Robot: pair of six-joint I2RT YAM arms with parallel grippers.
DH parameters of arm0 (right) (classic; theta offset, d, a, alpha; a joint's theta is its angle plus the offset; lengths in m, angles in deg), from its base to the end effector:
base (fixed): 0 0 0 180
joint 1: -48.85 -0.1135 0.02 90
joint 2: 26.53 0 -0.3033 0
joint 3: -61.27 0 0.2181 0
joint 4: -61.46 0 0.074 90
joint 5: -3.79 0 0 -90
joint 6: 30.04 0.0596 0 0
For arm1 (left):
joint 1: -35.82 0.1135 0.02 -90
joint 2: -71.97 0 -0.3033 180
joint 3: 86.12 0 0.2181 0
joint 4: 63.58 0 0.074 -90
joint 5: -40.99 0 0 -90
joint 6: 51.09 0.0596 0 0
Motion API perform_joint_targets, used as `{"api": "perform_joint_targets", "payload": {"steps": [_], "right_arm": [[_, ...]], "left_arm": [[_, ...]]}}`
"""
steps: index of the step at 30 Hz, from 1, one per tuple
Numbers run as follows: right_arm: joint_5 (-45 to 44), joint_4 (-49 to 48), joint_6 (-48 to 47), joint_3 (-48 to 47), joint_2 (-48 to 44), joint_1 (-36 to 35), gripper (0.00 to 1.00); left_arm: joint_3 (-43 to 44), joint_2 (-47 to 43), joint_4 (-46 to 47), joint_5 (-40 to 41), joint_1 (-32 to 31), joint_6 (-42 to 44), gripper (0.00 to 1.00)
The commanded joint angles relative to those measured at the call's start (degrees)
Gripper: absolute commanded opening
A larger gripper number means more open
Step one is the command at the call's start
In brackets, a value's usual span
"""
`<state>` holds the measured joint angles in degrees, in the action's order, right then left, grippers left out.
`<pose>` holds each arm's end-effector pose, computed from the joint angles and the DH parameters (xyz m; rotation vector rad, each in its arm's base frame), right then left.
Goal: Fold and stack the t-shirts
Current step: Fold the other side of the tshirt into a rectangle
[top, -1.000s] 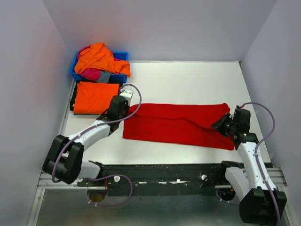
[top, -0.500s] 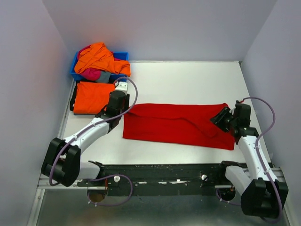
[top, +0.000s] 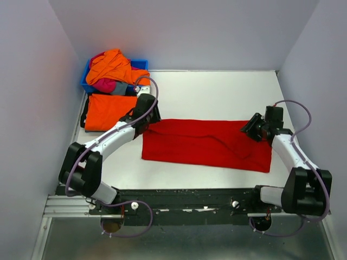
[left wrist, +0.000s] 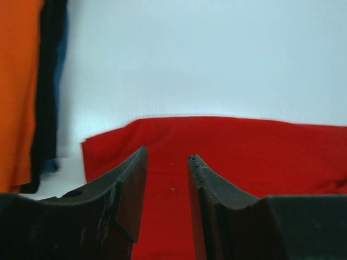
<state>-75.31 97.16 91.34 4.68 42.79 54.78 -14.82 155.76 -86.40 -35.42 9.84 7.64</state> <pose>0.2136 -0.0109 0.2500 0.6968 2.3402 0.4311 0.2828 -0.1222 0.2916 -0.2348 2.1716 -0.3121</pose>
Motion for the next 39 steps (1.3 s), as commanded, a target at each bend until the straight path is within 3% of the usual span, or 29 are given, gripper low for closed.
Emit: {"api": "perform_joint_targets", "payload": {"steps": [1,8,15,18,23,35,37,39], "right_arm": [[-4.9,-2.6,0.2,-3.8,5.1,-0.7,0.53],[-4.2,-4.7,1.2,-8.1,17.8,-3.2,0.54],[-4.8,-3.8,0.8,-11.6,22.9,-5.0,0.52],[-4.4,-3.7,0.7,-10.7,21.9,-5.4,0.38],[-3.5,-3.0,-0.3,-7.8,16.7,-5.7,0.01],[11.2,1.1,1.7,5.4,0.5,-9.2,0.04],[13.4,0.8,3.4,8.4,-4.0,-10.4,0.10],[16.0,1.3,5.0,11.0,-8.7,-11.6,0.29]], "left_arm": [[4.2,4.9,1.5,-5.7,-4.7,-4.8,0.49],[10.1,14.3,3.6,-10.2,-9.4,-6.2,0.49],[14.5,21.1,4.9,-15.5,-11.0,-6.4,0.49],[16.1,23.2,4.9,-16.9,-11.2,-6.3,0.49],[18.2,25.3,5.0,-18.2,-12.0,-6.1,0.49],[21.7,27.7,5.0,-21.8,-14.5,-5.2,0.49],[22.1,28.0,4.9,-22.1,-15.2,-5.3,0.49],[22.3,28.1,5.2,-22.5,-15.5,-5.4,0.49]]}}
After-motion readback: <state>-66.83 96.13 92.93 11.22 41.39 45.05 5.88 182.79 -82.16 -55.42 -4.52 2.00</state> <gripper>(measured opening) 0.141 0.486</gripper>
